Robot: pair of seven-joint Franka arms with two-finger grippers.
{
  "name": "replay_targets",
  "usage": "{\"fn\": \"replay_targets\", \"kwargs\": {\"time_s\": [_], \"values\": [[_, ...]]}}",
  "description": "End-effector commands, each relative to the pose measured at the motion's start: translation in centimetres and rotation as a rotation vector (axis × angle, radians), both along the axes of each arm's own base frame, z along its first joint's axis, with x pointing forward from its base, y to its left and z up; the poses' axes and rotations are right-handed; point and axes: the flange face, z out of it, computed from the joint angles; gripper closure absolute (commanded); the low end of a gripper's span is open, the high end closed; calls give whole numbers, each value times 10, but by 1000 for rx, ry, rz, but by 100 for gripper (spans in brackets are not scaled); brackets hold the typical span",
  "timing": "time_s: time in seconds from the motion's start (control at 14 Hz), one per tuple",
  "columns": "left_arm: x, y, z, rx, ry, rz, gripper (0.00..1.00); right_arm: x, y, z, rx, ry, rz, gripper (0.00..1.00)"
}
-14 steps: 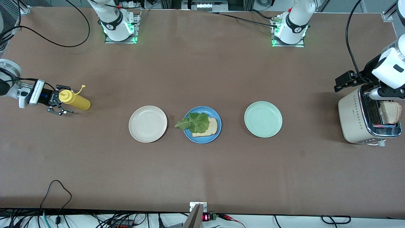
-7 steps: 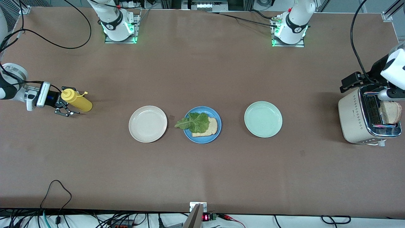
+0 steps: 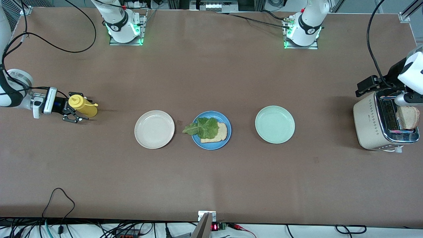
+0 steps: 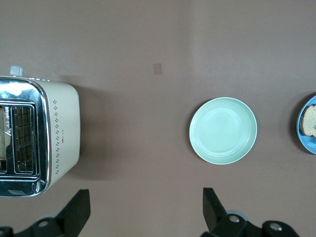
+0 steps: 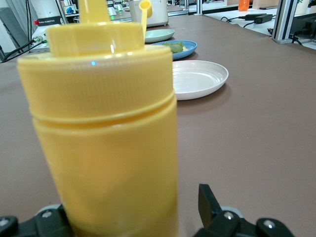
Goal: Make sandwich in blue plate with both arms
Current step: 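Lift the yellow bottle with the right gripper toward the blue plate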
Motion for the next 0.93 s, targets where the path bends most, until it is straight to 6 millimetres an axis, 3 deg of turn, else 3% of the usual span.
{"fn": "replay_targets", "kwargs": {"time_s": [0.0, 0.07, 0.14, 0.43, 0.86], "values": [[-3, 0, 2, 5, 3, -27, 0, 5, 0, 1, -6, -13, 16, 74], [-4, 0, 3, 5, 5, -27, 0, 4, 0, 1, -11, -12, 22, 91], [-5, 0, 2, 4, 12, -24, 0, 4, 0, 1, -14, -12, 24, 100], [-5, 0, 3, 4, 13, -24, 0, 12, 8, 7, -57, -12, 57, 100], [-5, -2, 4, 4, 11, -27, 0, 40, 32, 59, -145, -65, 119, 100]]}}
